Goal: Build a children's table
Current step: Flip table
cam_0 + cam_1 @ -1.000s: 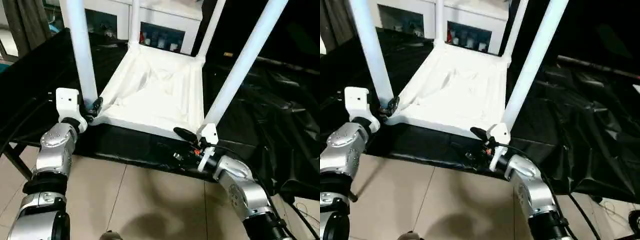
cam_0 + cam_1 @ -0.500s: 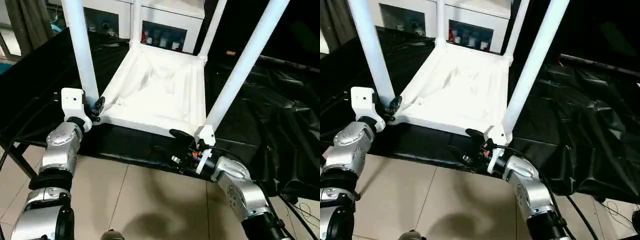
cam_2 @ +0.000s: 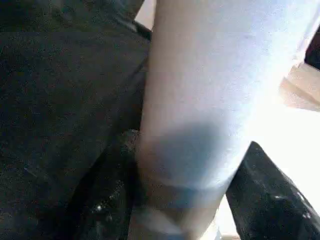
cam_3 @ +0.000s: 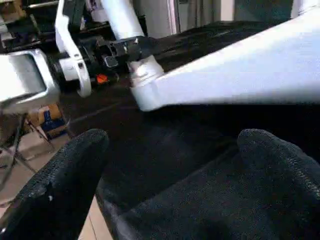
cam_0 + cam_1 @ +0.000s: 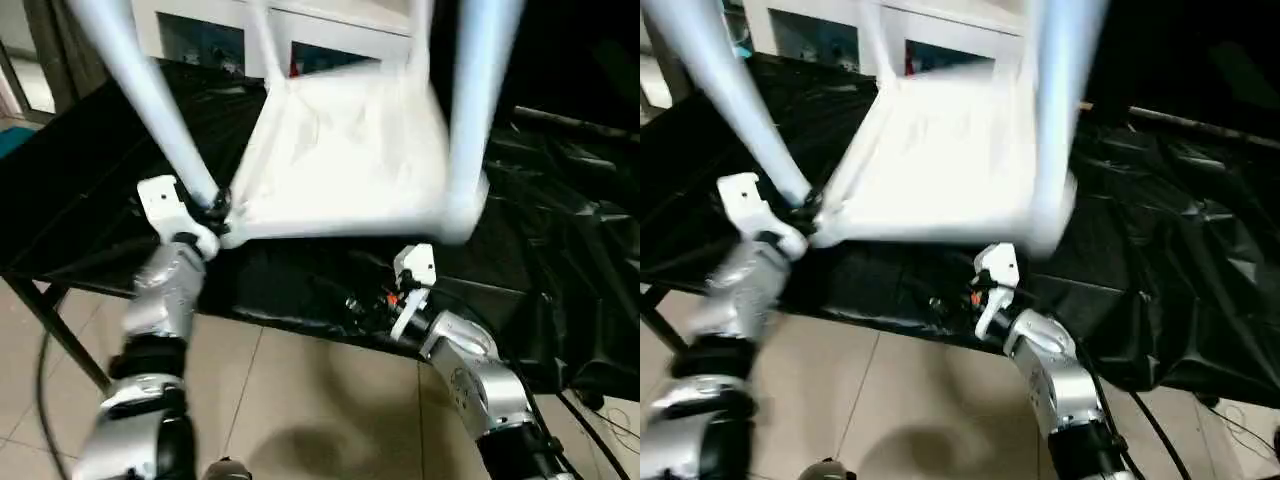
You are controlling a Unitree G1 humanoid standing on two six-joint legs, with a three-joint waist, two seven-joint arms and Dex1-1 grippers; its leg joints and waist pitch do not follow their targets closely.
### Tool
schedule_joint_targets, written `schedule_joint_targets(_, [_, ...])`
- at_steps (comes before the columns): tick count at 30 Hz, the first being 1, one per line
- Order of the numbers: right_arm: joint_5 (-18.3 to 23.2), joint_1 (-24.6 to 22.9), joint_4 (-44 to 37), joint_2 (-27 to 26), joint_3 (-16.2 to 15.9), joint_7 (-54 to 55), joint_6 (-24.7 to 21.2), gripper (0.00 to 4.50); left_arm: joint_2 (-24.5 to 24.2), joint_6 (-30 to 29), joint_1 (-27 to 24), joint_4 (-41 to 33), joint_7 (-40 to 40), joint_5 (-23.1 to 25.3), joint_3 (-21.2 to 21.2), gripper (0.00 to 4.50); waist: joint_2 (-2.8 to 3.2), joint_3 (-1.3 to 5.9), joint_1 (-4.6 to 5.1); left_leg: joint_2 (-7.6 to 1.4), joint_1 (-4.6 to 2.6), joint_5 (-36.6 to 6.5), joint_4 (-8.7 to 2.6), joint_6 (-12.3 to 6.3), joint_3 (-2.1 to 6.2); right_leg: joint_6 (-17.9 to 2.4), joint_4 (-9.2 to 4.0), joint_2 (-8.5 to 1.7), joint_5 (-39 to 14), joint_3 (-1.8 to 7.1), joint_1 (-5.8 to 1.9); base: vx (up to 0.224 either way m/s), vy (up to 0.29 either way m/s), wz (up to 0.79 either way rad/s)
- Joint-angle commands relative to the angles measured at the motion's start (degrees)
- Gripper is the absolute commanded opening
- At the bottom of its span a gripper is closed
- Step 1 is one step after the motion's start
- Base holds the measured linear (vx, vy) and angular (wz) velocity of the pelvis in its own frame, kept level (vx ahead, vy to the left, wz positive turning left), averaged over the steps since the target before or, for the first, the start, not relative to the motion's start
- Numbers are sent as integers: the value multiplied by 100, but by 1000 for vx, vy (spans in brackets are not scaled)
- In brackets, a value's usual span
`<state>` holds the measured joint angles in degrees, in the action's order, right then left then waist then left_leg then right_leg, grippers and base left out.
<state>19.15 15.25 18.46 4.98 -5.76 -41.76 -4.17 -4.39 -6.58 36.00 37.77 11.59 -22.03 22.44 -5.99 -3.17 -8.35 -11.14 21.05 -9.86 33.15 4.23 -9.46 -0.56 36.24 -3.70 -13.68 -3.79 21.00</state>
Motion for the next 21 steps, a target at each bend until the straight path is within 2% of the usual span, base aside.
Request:
schedule_joint_targets(1, [133, 61, 41, 13, 232, 123, -132, 450, 212, -78, 88, -152, -103, -320, 54, 224, 19, 345, 15, -269, -89, -641, -362, -167, 55, -1145, -383, -518, 319, 301, -226, 0, 0, 0])
schedule_joint_targets(2, [174, 90, 71, -12, 292, 191, -156, 450, 247, -90, 74, -194, -107, -310, 30, 224, 26, 347, 15, -274, -88, -627, -360, -174, 54, -1124, -380, -522, 345, 305, -226, 0, 0, 0])
schedule_joint_targets(4, [567, 316, 261, -220, 736, 616, -370, 450, 474, -201, -26, -499, -160, -248, -91, 220, 20, 357, 30, -287, -92, -533, -364, -164, 62, -1116, -362, -526, 383, 301, -221, 0, 0, 0])
schedule_joint_targets(5, [567, 316, 261, -220, 736, 616, -370, 450, 474, -201, -26, -499, -160, -248, -91, 219, 10, 355, 41, -298, -105, -474, -359, -164, 55, -1141, -353, -522, 472, 301, -209, 0, 0, 0])
schedule_joint_targets(6, [732, 518, 460, -359, 990, 906, -452, 450, 600, -355, -98, -733, -246, -256, -117, 218, 2, 356, 41, -291, -105, -448, -351, -166, 45, -1136, -356, -510, 507, 300, -213, 0, 0, 0])
schedule_joint_targets(9, [895, 692, 626, -475, 1182, 1090, -477, 450, 678, -428, -140, -868, -312, -300, -165, 218, -13, 367, 42, -281, -108, -209, -324, -207, 25, -1154, -316, -505, 792, 304, -219, 0, 0, 0])
schedule_joint_targets(10, [1225, 964, 840, -630, 1472, 1221, -494, 450, 732, -448, -167, -939, -373, -354, -219, 218, -14, 372, 36, -270, -105, -116, -316, -239, 20, -1131, -313, -494, 897, 302, -225, 0, 0, 0])
schedule_joint_targets(12, [1400, 1107, 964, -697, 1635, 1329, -517, 450, 760, -455, -183, -969, -391, -359, -238, 218, -41, 385, 44, -267, -99, -82, -307, -276, 13, -1144, -303, -497, 961, 300, -229, 0, 0, 0])
schedule_joint_targets(13, [1444, 1141, 995, -711, 1677, 1360, -529, 450, 767, -459, -189, -981, -393, -355, -246, 218, -19, 384, 32, -267, -103, -14, -300, -294, 11, -1143, -292, -485, 1051, 299, -217, 0, 0, 0])
schedule_joint_targets(15, [1604, 1283, 1134, -765, 1835, 1410, -581, 450, 775, -483, -214, -1013, -379, -308, -296, 218, -20, 382, 40, -262, -100, 43, -300, -307, 9, -1115, -286, -475, 1133, 296, -221, 0, 0, 0])
schedule_joint_targets(17, [2085, 1555, 1407, -858, 2172, 1301, -936, 450, 797, -537, -255, -1071, -376, -204, -360, 218, -18, 384, 51, -266, -104, -44, -307, -308, 8, -1127, -290, -480, 1046, 292, -229, 0, 0, 0])
schedule_joint_targets(21, [2133, 1810, 1722, -862, 2314, 1299, -942, 450, 822, -596, -292, -1134, -382, -119, -449, 218, -2, 388, 45, -272, -104, 6, -301, -256, 3, -1106, -286, -480, 1042, 290, -220, 0, 0, 0])
